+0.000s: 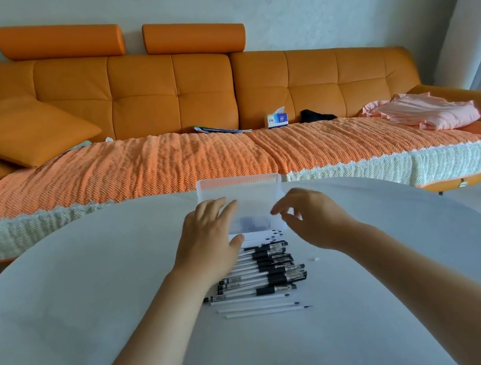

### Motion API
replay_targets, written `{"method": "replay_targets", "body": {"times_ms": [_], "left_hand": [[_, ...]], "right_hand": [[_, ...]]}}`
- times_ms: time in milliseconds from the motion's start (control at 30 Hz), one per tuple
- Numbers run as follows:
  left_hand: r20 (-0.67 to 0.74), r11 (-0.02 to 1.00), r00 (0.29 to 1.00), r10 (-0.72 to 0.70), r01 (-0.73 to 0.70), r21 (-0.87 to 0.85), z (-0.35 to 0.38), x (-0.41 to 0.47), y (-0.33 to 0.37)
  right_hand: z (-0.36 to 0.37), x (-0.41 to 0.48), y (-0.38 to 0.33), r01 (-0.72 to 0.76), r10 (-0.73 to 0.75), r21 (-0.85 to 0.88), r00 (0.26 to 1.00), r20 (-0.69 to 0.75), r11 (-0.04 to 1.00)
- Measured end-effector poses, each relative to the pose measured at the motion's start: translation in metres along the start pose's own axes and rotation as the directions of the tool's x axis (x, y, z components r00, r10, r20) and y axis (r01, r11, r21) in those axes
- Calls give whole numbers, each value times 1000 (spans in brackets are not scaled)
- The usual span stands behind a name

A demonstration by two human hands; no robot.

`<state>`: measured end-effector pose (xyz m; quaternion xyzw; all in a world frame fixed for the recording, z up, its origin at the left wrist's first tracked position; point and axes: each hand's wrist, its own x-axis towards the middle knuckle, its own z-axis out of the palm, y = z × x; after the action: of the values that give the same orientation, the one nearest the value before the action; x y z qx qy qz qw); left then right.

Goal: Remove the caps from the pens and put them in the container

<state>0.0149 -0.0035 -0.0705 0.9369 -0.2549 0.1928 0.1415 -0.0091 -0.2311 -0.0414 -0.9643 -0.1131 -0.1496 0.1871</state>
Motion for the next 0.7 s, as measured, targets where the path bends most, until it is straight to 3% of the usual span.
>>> {"method": "replay_targets", "body": {"times_ms": [167,333,467,700], "left_hand": [[-69,985,987,142,-148,-85,-7,-13,27],[90,961,981,169,-144,-238,-7,-32,52],[215,967,960,181,-134,-219,-3,-40,62],[272,968,936,224,-181,-172,0,-47,68]], "right_hand": [[2,-32,27,-120,128,-57,978,168,991],[-1,-46,38,-89,121,-140,963,242,986],[-2,-52,43,-91,126,-137,953,277,986],[-2,-59,41,-46,84,-157,966,246,987]]}}
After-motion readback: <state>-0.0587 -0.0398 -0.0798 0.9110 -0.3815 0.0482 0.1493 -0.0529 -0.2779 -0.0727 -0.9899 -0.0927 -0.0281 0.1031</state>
